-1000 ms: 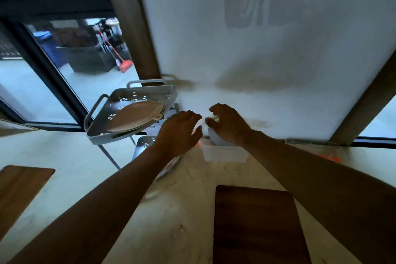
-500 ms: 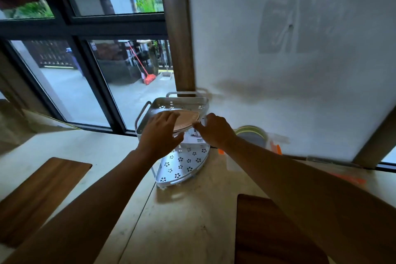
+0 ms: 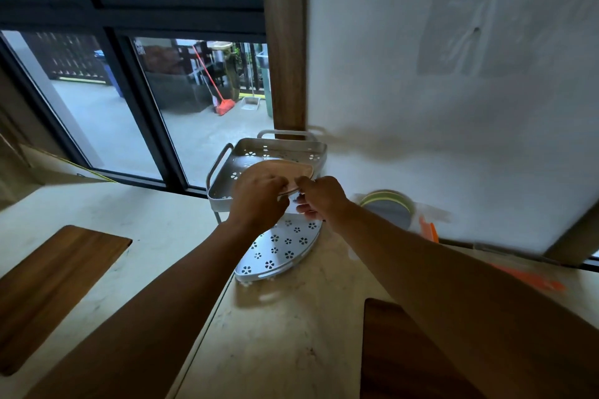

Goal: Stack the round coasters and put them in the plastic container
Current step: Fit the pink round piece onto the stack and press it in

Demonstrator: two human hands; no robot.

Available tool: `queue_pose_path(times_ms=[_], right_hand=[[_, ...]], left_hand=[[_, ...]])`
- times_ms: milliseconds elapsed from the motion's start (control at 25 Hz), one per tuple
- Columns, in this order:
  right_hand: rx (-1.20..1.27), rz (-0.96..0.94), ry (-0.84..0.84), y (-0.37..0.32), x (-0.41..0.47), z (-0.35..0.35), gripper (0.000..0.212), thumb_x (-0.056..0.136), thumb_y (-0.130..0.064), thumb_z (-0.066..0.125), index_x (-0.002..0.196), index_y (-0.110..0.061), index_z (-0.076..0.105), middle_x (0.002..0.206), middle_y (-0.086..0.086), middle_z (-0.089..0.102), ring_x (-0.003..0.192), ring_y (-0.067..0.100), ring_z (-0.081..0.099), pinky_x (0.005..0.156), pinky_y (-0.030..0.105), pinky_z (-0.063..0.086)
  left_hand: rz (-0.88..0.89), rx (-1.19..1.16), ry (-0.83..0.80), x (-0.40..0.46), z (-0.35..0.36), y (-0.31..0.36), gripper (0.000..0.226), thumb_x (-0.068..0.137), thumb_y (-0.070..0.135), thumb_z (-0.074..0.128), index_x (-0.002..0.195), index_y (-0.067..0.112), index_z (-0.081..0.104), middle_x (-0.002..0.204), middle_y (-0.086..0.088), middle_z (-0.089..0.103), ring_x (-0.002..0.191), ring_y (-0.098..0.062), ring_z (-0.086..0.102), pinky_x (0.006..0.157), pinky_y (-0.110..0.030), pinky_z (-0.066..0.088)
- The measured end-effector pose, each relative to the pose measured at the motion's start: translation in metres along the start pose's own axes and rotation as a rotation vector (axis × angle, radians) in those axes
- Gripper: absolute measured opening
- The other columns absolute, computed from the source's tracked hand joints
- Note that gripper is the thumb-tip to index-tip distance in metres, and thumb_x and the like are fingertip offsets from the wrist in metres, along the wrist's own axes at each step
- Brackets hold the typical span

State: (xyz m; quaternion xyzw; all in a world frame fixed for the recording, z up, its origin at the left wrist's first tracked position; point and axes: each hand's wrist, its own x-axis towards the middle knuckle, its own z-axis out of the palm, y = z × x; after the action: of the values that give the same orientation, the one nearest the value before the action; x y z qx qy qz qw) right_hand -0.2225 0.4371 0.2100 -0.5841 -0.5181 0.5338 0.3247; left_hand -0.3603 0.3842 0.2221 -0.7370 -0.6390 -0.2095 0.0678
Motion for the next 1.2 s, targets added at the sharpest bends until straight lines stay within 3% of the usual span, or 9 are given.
queue_pose_path(times_ms=[240,360,480,600,720,880,1000,1120,1200], right_hand=[[0.019,-0.185,0.011,-0.008,-0.003,0.0,0.016,0.087,-0.016,0.055,0.084,-0.01,0.069,0.069,0.007,0.072,0.058,0.021,0.072,0.055,0.031,0.058],[-0.003,-0.265,0.036,-0.02,-0.011,0.0,0.019,0.088,-0.02,0.054,0.086,-0.009,0.07,0.082,0.014,0.073,0.077,0.031,0.072,0.075,0.047,0.06],[0.059,-0.237,0.086,-0.034,-0.028,0.0,0.015,0.085,-0.024,0.058,0.087,-0.013,0.067,0.089,0.012,0.072,0.087,0.031,0.069,0.084,0.05,0.057],[0.129,-0.252,0.132,-0.05,-0.048,-0.008,0.012,0.084,-0.025,0.063,0.072,-0.026,0.062,0.083,0.003,0.071,0.084,0.024,0.068,0.087,0.047,0.056],[0.148,-0.309,0.168,-0.063,-0.067,-0.028,0.016,0.089,-0.026,0.061,0.074,-0.029,0.06,0.089,0.002,0.071,0.089,0.025,0.067,0.092,0.046,0.054],[0.102,-0.371,0.211,-0.074,-0.087,-0.066,0.011,0.092,-0.025,0.059,0.085,-0.021,0.067,0.095,0.007,0.072,0.087,0.025,0.068,0.087,0.046,0.057],[-0.046,-0.423,0.249,-0.075,-0.101,-0.103,0.015,0.093,-0.026,0.056,0.093,-0.015,0.066,0.09,0.004,0.069,0.085,0.023,0.065,0.078,0.037,0.055],[-0.31,-0.535,0.213,-0.065,-0.119,-0.137,0.025,0.092,-0.043,0.052,0.088,-0.018,0.057,0.078,-0.011,0.057,0.072,0.012,0.057,0.058,0.024,0.039],[-0.427,-0.579,0.195,-0.054,-0.126,-0.153,0.029,0.092,-0.05,0.046,0.093,-0.022,0.053,0.081,-0.01,0.058,0.071,0.007,0.054,0.056,0.024,0.035]], left_hand=[[0.146,-0.117,0.157,0.002,0.003,0.002,0.024,0.092,0.008,0.055,0.103,0.018,0.074,0.112,-0.002,0.072,0.109,-0.019,0.063,0.095,-0.034,0.049],[0.046,-0.158,0.244,-0.004,-0.006,0.016,0.023,0.089,0.005,0.06,0.102,0.021,0.072,0.101,-0.002,0.076,0.089,-0.021,0.069,0.074,-0.02,0.047],[-0.112,-0.139,0.22,-0.008,-0.016,0.038,0.019,0.092,0.011,0.055,0.099,0.02,0.071,0.083,-0.005,0.075,0.07,-0.026,0.069,0.056,-0.024,0.041],[-0.232,-0.214,0.219,-0.004,-0.033,0.065,0.015,0.09,0.011,0.056,0.09,0.015,0.071,0.079,-0.006,0.074,0.067,-0.026,0.068,0.057,-0.028,0.046],[-0.237,-0.334,0.193,-0.002,-0.052,0.099,0.014,0.089,0.01,0.058,0.097,0.011,0.07,0.09,-0.01,0.074,0.08,-0.026,0.07,0.065,-0.031,0.052],[-0.073,-0.478,0.067,-0.003,-0.065,0.131,0.055,0.083,0.009,0.061,0.135,0.002,0.046,0.136,-0.022,0.049,0.126,-0.035,0.045,0.106,-0.048,0.041],[-0.064,-0.536,0.098,-0.001,-0.075,0.147,0.045,0.092,0.035,0.044,0.123,0.004,0.054,0.128,-0.025,0.054,0.118,-0.038,0.052,0.097,-0.048,0.048],[-0.114,-0.537,0.165,0.006,-0.081,0.161,0.025,0.095,0.025,0.047,0.109,0.008,0.059,0.116,-0.02,0.061,0.104,-0.033,0.059,0.083,-0.04,0.051],[-0.147,-0.502,0.125,0.011,-0.078,0.164,0.019,0.094,0.024,0.051,0.106,0.011,0.058,0.107,-0.015,0.063,0.096,-0.03,0.062,0.077,-0.04,0.053]])
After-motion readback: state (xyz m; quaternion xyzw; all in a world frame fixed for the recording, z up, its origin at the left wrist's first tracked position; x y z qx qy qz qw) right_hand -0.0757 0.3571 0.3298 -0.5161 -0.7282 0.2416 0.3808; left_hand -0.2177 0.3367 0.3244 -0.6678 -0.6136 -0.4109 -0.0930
